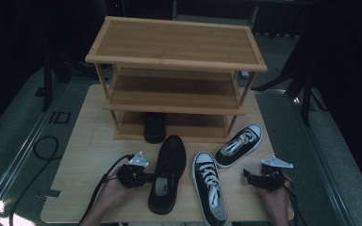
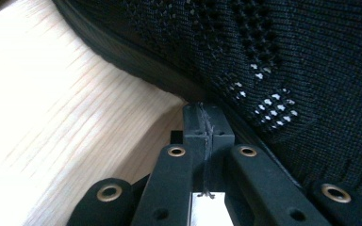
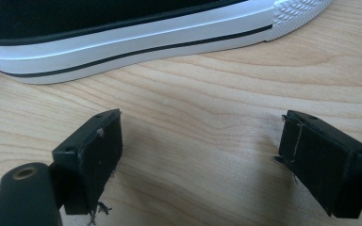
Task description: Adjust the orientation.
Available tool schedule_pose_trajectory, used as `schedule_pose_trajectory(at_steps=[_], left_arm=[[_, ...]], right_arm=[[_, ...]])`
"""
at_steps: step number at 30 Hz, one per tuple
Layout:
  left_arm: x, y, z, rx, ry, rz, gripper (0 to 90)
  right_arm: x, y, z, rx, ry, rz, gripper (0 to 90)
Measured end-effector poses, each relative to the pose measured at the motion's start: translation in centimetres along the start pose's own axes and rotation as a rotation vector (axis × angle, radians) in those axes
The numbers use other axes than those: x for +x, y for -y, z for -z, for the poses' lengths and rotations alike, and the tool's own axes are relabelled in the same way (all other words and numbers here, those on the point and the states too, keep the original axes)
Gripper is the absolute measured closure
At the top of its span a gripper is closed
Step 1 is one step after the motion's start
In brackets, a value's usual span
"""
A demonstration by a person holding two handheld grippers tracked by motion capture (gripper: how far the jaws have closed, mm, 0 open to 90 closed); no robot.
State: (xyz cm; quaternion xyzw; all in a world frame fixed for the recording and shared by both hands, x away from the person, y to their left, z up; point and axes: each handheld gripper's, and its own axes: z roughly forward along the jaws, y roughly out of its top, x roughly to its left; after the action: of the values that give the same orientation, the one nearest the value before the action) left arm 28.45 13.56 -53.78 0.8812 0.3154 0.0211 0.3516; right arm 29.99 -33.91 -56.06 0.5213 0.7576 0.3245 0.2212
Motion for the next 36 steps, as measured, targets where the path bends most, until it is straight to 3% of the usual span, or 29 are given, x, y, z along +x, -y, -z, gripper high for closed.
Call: schedule_pose_trajectory(at_steps=[9, 12, 15, 19, 25, 29, 36], left_arm=[[-1.2, -1.1, -1.2, 0.006, 0.027, -0.002, 90.0], [-1.5, -1.4, -1.2, 0.027, 0.017, -0.004, 88.0], [-1.5, -2.0, -0.3, 0.025, 0.009, 0.02, 84.0], [-2.2, -3.6, 2.2, 0.015, -0.048, 0.06, 77.9], [-3.3, -5.9, 4.7, -0.017, -0.083, 0.061, 74.1], [-3.9, -6.8, 5.1, -0.019, -0.085, 0.062, 71.0], [-4.8, -8.0, 4.3, -0.011, -0.071, 0.065, 67.3]], right_arm=[[0.0, 0.0, 0.0, 0.0, 0.0, 0.0, 13.9], [0.0, 0.0, 0.0, 0.0, 0.0, 0.0, 13.9], [0.0, 0.0, 0.0, 0.0, 0.0, 0.0, 13.9], [0.0, 0.0, 0.0, 0.0, 0.0, 0.0, 13.9], [0.0, 0.0, 0.0, 0.0, 0.0, 0.0, 13.9], [0.0, 0.0, 0.0, 0.0, 0.0, 0.0, 13.9], [0.0, 0.0, 0.0, 0.0, 0.0, 0.0, 13.8]])
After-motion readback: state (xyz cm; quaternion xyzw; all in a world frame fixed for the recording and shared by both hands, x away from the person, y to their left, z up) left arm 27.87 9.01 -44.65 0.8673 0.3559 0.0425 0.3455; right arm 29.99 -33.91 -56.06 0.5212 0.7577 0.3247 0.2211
